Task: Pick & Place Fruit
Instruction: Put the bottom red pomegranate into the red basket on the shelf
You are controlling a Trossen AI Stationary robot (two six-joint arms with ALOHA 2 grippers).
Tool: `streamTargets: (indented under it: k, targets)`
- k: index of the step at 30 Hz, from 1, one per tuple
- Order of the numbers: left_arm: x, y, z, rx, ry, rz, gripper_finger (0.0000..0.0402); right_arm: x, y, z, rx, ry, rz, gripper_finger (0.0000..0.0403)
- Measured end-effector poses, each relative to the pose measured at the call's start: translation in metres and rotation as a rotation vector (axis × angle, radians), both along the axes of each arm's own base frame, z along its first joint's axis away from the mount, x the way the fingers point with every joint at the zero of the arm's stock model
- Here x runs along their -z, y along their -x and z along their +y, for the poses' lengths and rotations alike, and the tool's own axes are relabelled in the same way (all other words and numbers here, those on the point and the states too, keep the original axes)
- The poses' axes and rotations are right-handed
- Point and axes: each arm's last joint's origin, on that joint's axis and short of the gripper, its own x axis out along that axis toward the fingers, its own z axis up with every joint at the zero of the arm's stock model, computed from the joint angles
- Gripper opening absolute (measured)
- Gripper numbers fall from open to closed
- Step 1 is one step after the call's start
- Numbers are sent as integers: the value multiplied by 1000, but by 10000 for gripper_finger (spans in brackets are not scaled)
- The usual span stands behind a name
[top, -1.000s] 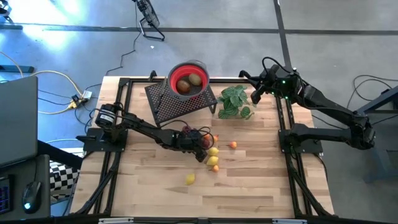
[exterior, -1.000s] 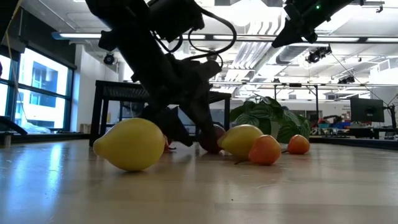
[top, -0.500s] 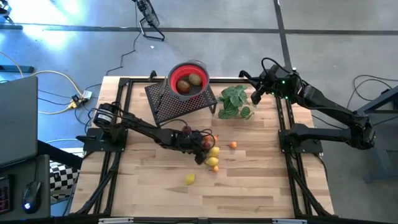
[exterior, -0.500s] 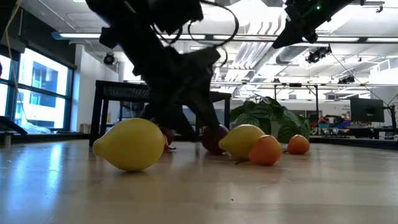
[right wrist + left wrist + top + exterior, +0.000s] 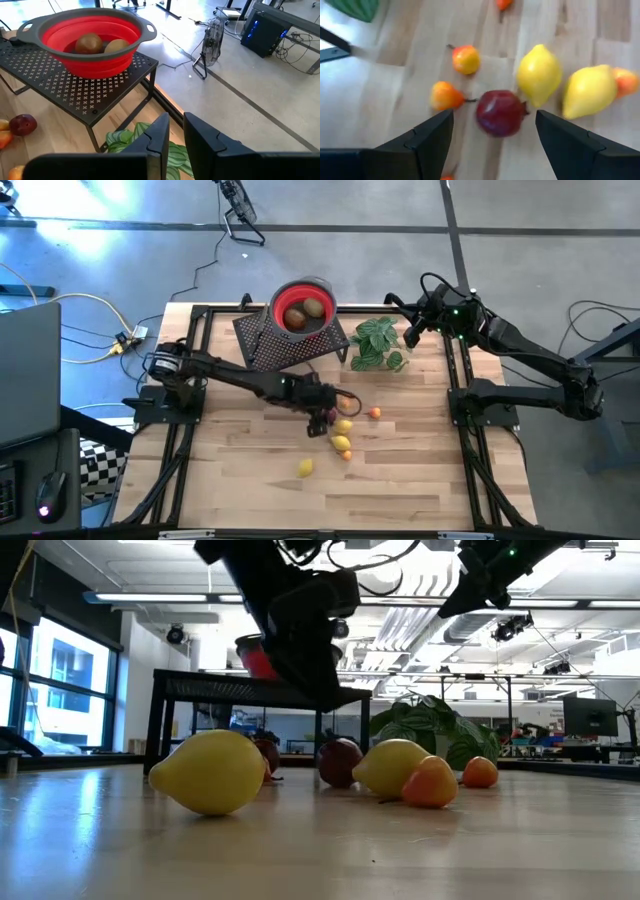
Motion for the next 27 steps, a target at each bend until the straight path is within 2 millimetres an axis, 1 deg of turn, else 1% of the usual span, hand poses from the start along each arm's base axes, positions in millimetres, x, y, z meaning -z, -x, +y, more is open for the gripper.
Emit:
streamTargets:
  k: [2, 4, 7, 9, 13, 16, 27]
  targets:
    - [-6, -2, 10, 23, 15, 16, 278, 0, 0, 0, 0, 0, 0, 50]
    - [-9, -3, 21, 53, 76, 22, 278, 0, 0, 0, 0, 0, 0, 50]
    - [-15, -6, 35, 76, 166, 1, 278, 0, 0, 0, -2, 2, 2, 50]
    - [-18, -7, 41, 97, 181, -13, 278, 0, 0, 0, -1, 3, 2, 50]
    - [-19, -7, 41, 152, 138, -1, 278, 0, 0, 0, -2, 2, 3, 50]
    - [-18, -5, 35, 178, 127, 27, 278, 0, 0, 0, -2, 2, 3, 50]
    - [-19, -7, 31, 144, 132, 23, 278, 0, 0, 0, -2, 2, 4, 50]
